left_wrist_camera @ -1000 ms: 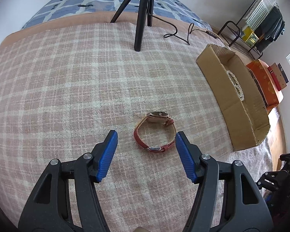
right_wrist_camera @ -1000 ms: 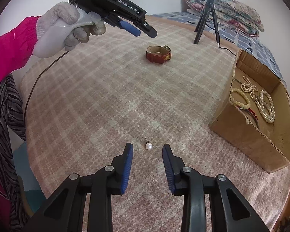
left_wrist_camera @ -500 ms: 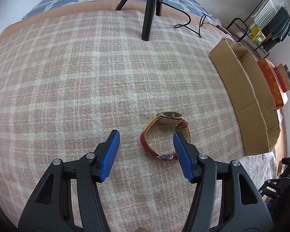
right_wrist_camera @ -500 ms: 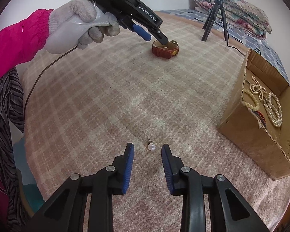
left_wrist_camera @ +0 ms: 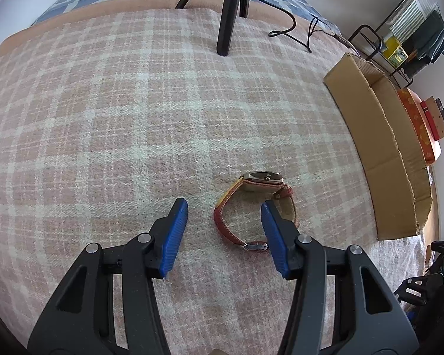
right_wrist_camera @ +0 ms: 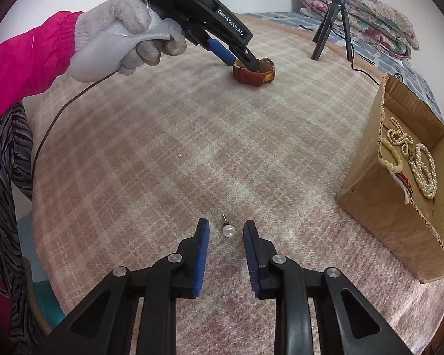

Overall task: Organize jewelry
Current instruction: 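Close left tool on the watch strap while right tool grips the second earring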

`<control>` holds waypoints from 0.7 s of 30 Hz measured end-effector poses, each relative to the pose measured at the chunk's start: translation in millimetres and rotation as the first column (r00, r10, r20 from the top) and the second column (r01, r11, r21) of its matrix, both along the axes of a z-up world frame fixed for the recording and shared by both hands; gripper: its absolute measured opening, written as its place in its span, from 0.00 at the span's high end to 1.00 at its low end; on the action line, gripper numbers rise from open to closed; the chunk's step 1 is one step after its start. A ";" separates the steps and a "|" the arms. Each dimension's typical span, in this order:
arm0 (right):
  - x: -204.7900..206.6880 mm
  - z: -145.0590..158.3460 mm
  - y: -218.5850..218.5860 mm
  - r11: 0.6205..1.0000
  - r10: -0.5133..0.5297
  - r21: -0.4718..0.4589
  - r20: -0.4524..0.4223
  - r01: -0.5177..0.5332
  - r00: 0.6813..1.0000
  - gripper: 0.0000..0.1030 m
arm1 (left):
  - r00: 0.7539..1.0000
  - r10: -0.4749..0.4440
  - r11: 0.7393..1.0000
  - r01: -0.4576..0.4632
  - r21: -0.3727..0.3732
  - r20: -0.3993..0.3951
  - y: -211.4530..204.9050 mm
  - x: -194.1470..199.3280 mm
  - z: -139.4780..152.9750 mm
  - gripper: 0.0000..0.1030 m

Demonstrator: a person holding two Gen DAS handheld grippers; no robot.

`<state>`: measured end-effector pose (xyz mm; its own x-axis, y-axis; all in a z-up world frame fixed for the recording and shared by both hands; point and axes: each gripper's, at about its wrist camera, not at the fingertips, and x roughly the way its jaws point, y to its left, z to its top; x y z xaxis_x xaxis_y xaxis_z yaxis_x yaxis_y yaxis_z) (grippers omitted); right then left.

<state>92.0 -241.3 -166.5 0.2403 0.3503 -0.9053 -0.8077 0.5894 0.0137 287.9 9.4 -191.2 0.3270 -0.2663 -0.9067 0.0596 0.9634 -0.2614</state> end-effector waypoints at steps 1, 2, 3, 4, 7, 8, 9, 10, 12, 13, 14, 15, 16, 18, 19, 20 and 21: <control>-0.1 -0.4 0.5 1.000 0.001 -0.002 0.000 -0.001 1.000 0.78 | 1.000 -0.001 1.000 0.001 0.002 0.000 -0.1 0.3 -0.5 0.48; -0.3 -1.0 0.6 1.000 0.002 -0.002 0.000 -0.002 1.000 0.78 | 1.000 -0.004 1.000 0.004 0.004 0.000 -0.3 0.4 -1.1 0.48; -0.4 -1.4 1.0 1.000 0.004 -0.004 -0.001 -0.004 1.000 0.79 | 1.000 -0.006 1.000 0.006 0.008 0.000 -0.4 0.3 -1.8 0.50; -0.6 -2.2 1.3 1.000 0.005 -0.007 0.000 -0.005 1.000 0.79 | 1.000 -0.007 1.000 0.007 0.015 -0.001 -0.5 -0.3 -2.5 0.53; -0.9 -4.5 3.3 1.000 0.009 -0.020 0.001 -0.009 1.000 0.79 | 1.000 -0.007 1.000 0.007 0.023 -0.002 -0.9 -0.3 -5.0 0.58; -1.3 -4.6 3.6 1.000 0.010 -0.020 0.002 -0.010 1.000 0.79 | 1.000 -0.006 1.000 0.006 0.024 -0.002 -0.6 -0.1 -5.1 0.59; -1.3 -4.7 3.8 1.000 0.010 -0.020 0.002 -0.010 1.000 0.80 | 1.000 -0.005 1.000 0.005 0.028 -0.001 -0.1 -0.2 -5.0 0.62; -1.3 -4.6 3.8 1.000 0.010 -0.020 0.002 -0.010 1.000 0.80 | 1.000 -0.003 0.999 0.003 0.032 0.001 0.2 0.1 -5.0 0.64; -1.4 -4.8 3.6 1.000 0.010 -0.018 0.001 -0.010 1.000 0.82 | 1.000 0.000 0.999 -0.001 0.039 0.004 1.3 0.0 -5.2 0.70; -1.3 -4.9 3.6 1.000 0.008 -0.018 0.000 -0.008 1.000 0.83 | 1.000 0.000 0.999 0.000 0.042 0.006 2.1 -0.8 -5.1 0.71; -1.4 -5.3 3.6 1.000 0.007 -0.019 -0.001 -0.007 1.000 0.83 | 1.000 -0.002 0.999 0.002 0.044 0.008 2.3 -1.1 -5.2 0.74; -1.5 -5.3 3.7 1.000 0.008 -0.019 -0.004 -0.008 1.000 0.84 | 1.000 -0.004 0.999 0.004 0.047 0.010 2.3 -1.6 -5.1 0.79; -1.1 -5.5 3.2 1.000 0.007 -0.020 -0.005 -0.007 1.000 0.86 | 1.000 -0.007 0.999 0.006 0.051 0.013 1.8 -1.8 -5.1 0.81; -1.0 -5.8 3.2 1.000 0.004 -0.025 -0.006 -0.004 1.000 0.88 | 1.000 -0.012 0.998 0.011 0.054 0.017 1.2 -3.1 -4.7 0.89; -1.3 -5.8 3.1 1.000 0.003 -0.028 -0.004 -0.003 1.000 0.90 | 1.000 -0.014 0.998 0.013 0.056 0.021 0.0 -3.7 -4.3 0.90; -1.3 -6.0 2.7 1.000 0.003 -0.031 -0.001 -0.003 1.000 0.92 | 1.000 -0.016 0.998 0.015 0.061 0.024 -1.1 -4.2 -3.7 0.91; -1.9 -5.9 3.5 0.999 0.003 -0.035 0.003 -0.003 1.000 0.94 | 0.999 -0.017 0.998 0.015 0.063 0.028 -1.4 -4.6 -3.0 0.91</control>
